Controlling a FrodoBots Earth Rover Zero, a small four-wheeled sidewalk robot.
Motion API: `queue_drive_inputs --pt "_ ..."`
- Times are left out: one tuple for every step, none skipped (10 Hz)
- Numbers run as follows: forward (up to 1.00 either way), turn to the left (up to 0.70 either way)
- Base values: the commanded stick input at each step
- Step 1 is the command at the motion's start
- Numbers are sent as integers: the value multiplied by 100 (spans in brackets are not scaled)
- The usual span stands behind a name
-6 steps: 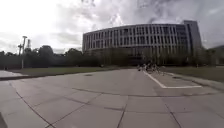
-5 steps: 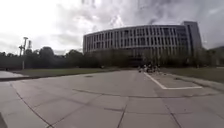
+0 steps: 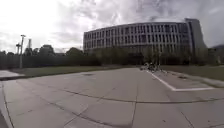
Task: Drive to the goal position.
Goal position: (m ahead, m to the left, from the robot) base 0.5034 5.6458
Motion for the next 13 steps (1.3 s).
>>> queue_drive_inputs --pt "100 0" --pt "100 0" --pt "100 0" --pt "100 -4" --pt "100 -2" --pt "100 0" --pt "100 -16" --pt "100 -33" --pt "100 -40" --pt "100 -28" --pt "100 0" --pt "100 0" --pt "100 0"
